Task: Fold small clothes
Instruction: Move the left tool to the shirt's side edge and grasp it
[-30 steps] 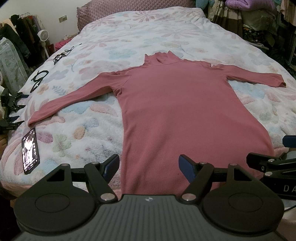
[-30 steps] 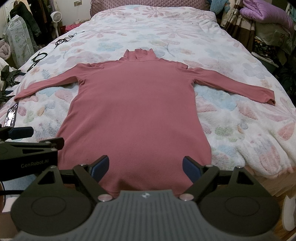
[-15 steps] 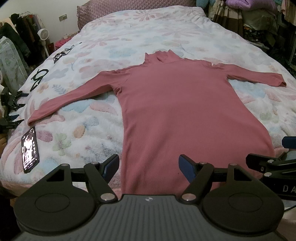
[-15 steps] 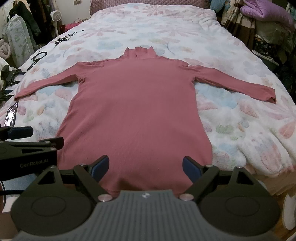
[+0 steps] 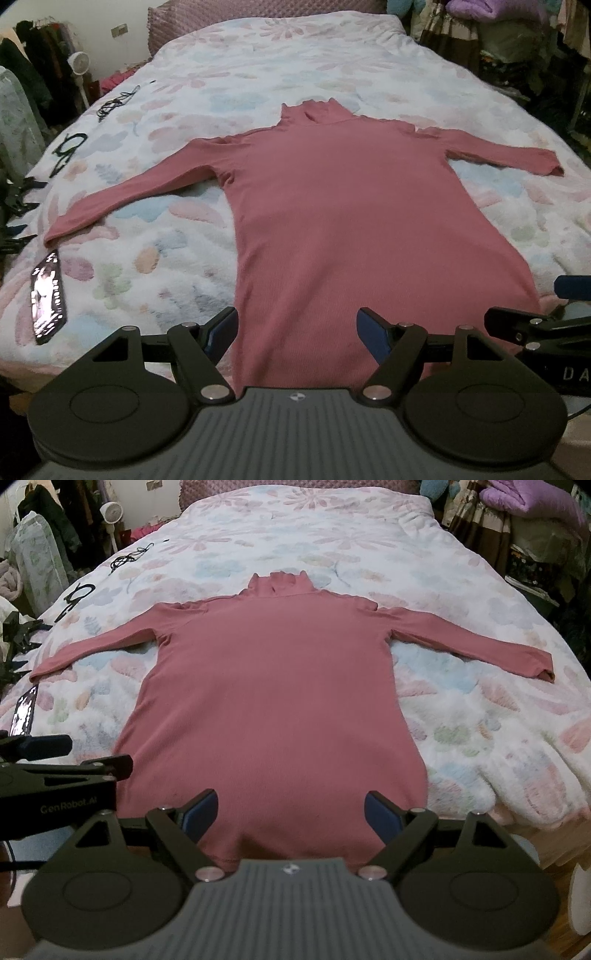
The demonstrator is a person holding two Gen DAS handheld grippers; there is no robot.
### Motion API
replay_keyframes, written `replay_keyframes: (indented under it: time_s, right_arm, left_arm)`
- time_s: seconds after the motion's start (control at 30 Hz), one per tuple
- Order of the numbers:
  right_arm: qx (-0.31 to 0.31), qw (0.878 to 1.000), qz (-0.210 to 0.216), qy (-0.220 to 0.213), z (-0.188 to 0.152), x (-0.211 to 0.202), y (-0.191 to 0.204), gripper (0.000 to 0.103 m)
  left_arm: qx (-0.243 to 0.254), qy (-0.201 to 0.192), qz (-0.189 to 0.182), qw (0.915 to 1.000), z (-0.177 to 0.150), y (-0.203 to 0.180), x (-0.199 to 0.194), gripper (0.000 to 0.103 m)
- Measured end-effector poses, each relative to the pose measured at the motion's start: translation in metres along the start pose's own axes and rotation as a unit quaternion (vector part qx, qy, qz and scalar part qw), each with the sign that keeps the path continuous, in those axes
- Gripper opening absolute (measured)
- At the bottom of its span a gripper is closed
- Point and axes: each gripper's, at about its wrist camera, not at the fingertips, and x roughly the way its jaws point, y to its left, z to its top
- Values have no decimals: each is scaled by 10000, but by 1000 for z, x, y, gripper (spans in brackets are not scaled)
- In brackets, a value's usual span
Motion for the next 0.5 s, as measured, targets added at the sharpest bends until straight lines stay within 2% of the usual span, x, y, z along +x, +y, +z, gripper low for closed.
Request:
replay_keyframes:
  time_s: [0.1, 0.27, 0.33, 0.5]
  right_arm:
    - [38, 10000, -39, -28, 4, 8, -6, 83]
    - [-54, 9997, -210, -130, 20, 27, -18, 83]
    - [0, 9995, -225, -202, 31, 35, -27, 83]
    - [171, 9964, -287, -782, 52, 50, -53, 83]
  left_arm:
    - [-6, -83, -90, 9999, 5, 7, 8, 85]
    - [41, -144, -155, 9998, 19, 25, 27, 77]
    - [-101, -236, -276, 9993, 25, 39, 33, 74]
    - [-639, -471, -417, 9960, 42, 81, 51, 74]
